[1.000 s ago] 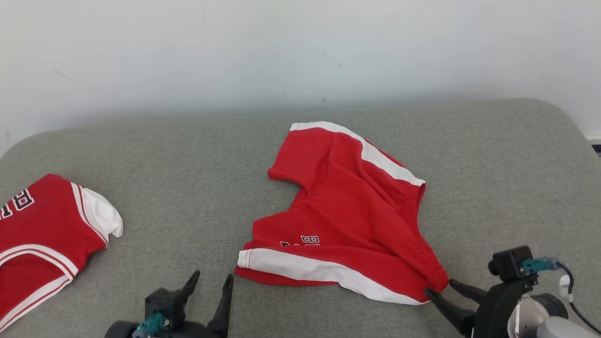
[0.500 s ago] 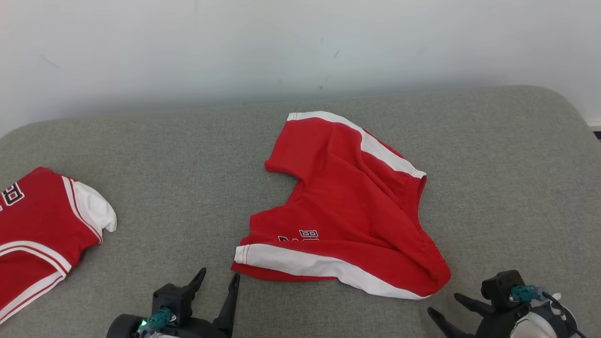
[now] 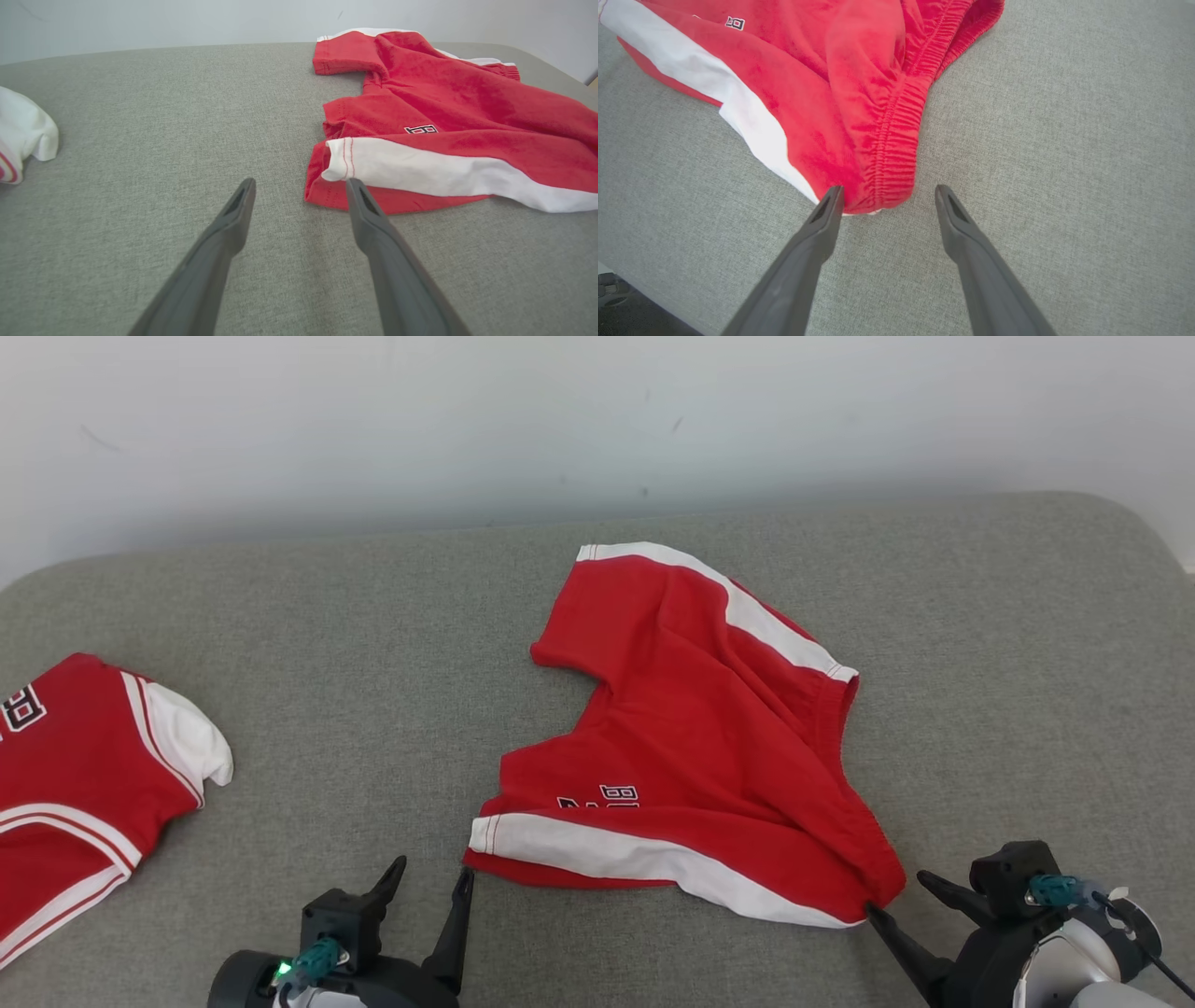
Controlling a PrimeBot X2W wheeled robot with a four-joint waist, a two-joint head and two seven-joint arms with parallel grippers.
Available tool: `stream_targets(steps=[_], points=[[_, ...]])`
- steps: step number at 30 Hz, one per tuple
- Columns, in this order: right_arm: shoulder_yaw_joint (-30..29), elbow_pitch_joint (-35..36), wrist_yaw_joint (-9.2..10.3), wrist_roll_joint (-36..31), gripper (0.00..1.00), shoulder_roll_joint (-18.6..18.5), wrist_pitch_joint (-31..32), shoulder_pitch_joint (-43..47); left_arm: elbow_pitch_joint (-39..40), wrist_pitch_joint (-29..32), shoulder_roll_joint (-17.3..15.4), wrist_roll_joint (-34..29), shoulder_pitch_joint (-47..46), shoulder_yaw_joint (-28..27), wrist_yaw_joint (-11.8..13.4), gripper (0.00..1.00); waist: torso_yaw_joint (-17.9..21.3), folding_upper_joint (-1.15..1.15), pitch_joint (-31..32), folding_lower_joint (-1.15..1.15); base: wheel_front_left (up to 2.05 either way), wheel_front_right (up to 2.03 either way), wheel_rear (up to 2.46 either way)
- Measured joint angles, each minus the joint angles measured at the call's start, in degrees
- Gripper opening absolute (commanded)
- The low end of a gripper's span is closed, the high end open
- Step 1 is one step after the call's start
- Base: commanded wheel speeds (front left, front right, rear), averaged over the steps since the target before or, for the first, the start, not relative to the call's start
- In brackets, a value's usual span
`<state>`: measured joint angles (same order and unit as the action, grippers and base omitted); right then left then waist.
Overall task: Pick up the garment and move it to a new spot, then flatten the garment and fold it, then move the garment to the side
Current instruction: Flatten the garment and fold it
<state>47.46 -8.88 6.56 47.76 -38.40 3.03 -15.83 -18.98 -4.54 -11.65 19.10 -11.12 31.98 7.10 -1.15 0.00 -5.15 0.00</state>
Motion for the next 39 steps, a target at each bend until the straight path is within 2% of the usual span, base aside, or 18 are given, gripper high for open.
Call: stream_targets(steps=[14,21,25,34,39], points=[[2.8,-2.8,0.0,-3.0,1.0,0.1,2.3,-1.4,0.3,0.7,1.0,-0.9,-1.4,0.2,0.0,1.0,-1.2,0.0,-0.9,0.0,0.0,0.0,0.0],[4.1,-4.1,-0.1,-3.3,1.0,1.6,3.3,-2.4,0.1,1.1,1.1,-1.1,-2.2,1.0,-0.1,1.0,-1.8,0.0,-0.9,0.0,0.0,0.0,0.0],[4.2,-4.5,-0.42,-3.3,1.0,2.2,3.5,-2.4,-1.0,2.1,0.9,-1.6,-3.0,2.6,-1.9,1.0,-1.9,0.0,-0.9,0.0,0.0,0.0,0.0],[4.7,-5.7,-1.04,-3.5,1.0,2.7,4.0,-3.8,-4.8,4.1,0.9,-2.7,-7.1,3.9,-4.2,1.0,-1.2,0.0,-1.0,0.0,0.0,0.0,0.0],[5.2,-6.0,-1.63,-4.4,1.0,3.9,4.1,-5.1,-6.9,4.5,1.4,-2.5,-7.8,3.8,-4.7,1.0,-0.3,0.0,-1.1,0.0,0.0,0.0,0.0]])
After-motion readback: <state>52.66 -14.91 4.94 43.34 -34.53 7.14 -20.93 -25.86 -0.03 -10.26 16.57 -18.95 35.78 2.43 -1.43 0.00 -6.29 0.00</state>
